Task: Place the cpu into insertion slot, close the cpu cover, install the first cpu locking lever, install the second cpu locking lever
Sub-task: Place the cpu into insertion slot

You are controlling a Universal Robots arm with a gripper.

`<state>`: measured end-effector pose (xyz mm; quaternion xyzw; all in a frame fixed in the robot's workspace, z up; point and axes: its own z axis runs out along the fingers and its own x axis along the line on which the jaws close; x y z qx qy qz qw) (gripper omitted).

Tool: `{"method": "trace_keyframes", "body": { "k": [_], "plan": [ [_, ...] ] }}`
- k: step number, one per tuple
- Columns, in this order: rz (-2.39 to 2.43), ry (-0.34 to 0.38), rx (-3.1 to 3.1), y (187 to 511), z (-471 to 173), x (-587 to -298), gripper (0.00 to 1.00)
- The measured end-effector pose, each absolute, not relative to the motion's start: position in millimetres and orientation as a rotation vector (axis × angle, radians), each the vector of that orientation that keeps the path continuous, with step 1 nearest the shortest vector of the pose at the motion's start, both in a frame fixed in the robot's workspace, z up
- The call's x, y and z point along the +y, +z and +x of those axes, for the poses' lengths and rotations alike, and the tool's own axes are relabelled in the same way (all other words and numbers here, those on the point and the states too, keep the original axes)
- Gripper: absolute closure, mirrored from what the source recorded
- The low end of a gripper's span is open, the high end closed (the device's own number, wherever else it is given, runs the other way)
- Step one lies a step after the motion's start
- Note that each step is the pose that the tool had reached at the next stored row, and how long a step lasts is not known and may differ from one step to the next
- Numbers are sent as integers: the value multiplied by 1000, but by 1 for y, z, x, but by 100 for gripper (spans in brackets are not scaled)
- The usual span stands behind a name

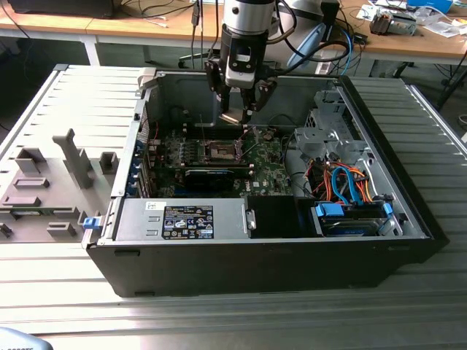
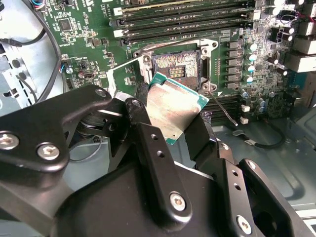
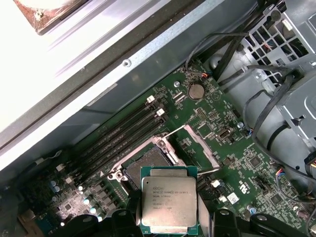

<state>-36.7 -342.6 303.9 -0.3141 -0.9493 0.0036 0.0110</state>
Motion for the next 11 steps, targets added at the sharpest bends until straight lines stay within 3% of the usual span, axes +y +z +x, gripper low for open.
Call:
{"method": "trace_keyframes", "body": {
  "k": [11],
  "plan": [
    [-998, 11, -2955, 304, -37, -343, 45]
  ]
}}
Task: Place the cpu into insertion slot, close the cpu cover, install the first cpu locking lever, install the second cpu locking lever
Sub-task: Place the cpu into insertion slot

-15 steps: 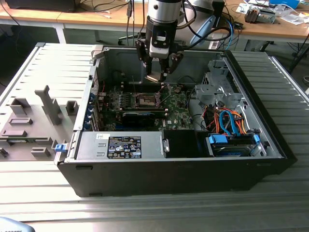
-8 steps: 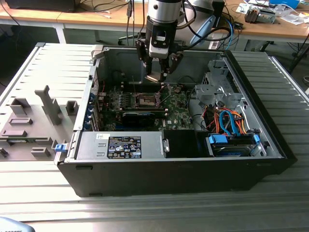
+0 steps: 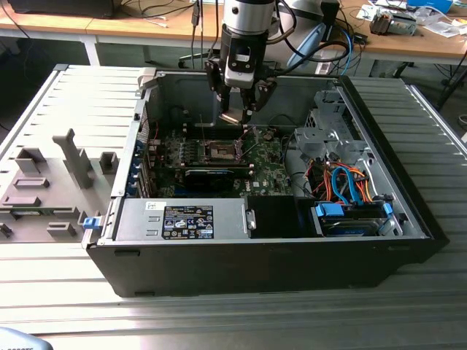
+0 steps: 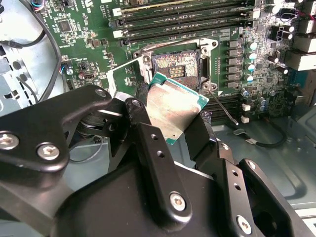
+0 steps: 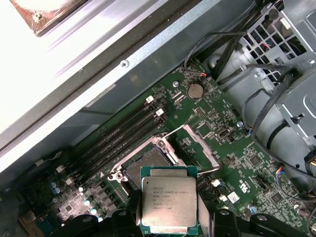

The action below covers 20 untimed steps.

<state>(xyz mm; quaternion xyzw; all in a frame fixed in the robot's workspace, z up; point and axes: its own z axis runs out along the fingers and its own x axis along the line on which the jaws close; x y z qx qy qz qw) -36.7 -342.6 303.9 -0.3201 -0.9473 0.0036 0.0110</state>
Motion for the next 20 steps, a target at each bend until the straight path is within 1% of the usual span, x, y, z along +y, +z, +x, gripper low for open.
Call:
{"method": "trace_keyframes", "body": {
  "k": [20],
  "plan": [
    [-1040, 11, -2941, 304, -37, -343, 45]
  ]
}}
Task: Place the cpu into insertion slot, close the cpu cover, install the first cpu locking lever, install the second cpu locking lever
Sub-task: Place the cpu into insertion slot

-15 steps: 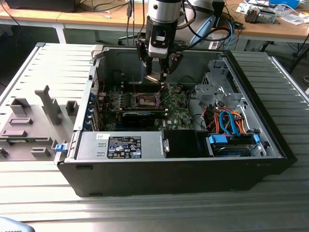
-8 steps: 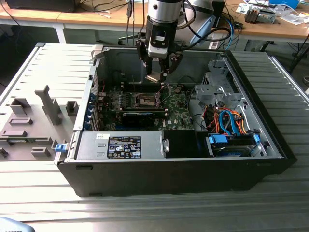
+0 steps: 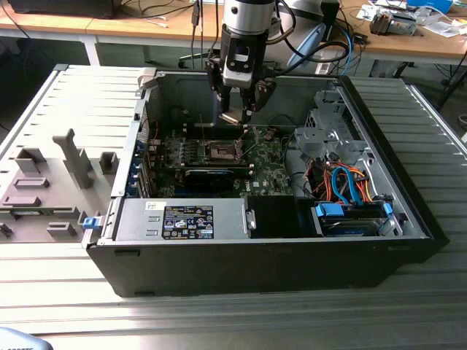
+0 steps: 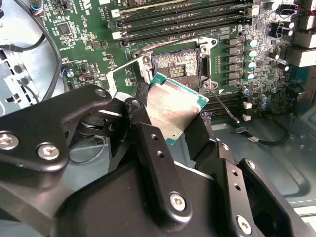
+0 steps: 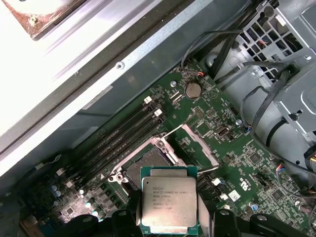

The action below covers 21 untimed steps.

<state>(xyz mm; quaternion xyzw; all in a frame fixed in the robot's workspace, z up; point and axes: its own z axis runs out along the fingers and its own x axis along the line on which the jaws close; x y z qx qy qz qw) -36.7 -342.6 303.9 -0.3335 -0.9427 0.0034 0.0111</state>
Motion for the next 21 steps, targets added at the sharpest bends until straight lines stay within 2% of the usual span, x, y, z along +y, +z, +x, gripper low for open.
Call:
{"method": "trace_keyframes", "body": {
  "k": [21],
  "plan": [
    [-1083, 10, -2925, 304, -37, -343, 45]
  ]
}}
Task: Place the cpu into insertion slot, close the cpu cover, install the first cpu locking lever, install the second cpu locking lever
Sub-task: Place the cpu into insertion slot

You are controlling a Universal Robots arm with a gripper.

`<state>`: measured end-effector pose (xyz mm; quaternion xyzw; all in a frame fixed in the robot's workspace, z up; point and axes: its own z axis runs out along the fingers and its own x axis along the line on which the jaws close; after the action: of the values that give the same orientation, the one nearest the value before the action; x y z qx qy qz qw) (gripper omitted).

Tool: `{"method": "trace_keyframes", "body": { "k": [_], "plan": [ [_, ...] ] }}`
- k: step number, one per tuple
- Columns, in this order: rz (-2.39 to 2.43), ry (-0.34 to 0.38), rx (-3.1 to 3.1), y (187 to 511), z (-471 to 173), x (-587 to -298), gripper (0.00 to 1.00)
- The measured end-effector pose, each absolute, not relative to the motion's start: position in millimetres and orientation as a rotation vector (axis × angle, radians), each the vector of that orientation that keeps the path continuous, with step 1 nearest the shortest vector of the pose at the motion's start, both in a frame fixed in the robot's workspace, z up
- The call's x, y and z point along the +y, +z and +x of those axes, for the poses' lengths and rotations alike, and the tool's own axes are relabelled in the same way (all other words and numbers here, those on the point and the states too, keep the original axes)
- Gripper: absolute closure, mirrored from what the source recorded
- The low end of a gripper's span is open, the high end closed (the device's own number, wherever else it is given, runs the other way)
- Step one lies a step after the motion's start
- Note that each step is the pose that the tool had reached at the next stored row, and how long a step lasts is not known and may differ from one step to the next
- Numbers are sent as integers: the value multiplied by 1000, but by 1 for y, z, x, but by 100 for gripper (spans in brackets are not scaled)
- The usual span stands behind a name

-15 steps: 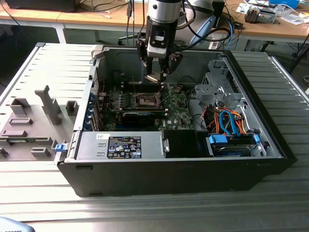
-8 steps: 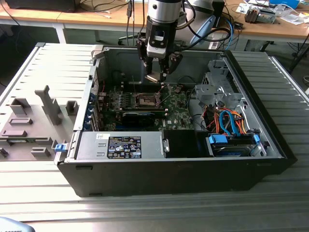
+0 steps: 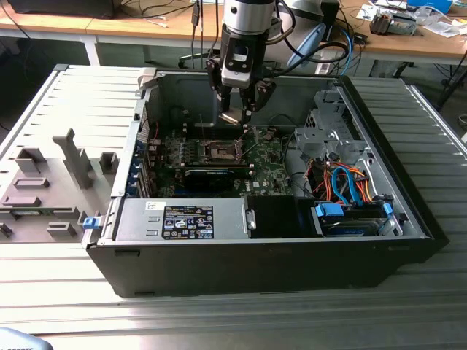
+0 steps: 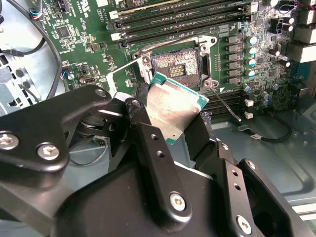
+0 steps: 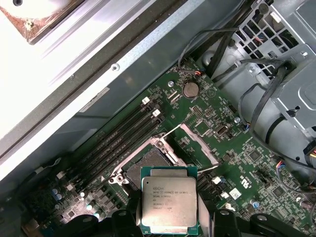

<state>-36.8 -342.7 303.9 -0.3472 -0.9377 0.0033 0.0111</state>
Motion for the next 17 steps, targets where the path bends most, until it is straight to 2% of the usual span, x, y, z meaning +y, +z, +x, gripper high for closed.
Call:
{"method": "trace_keyframes", "body": {
  "k": [17],
  "plan": [
    [-1108, 10, -2916, 304, -37, -343, 45]
  ]
}}
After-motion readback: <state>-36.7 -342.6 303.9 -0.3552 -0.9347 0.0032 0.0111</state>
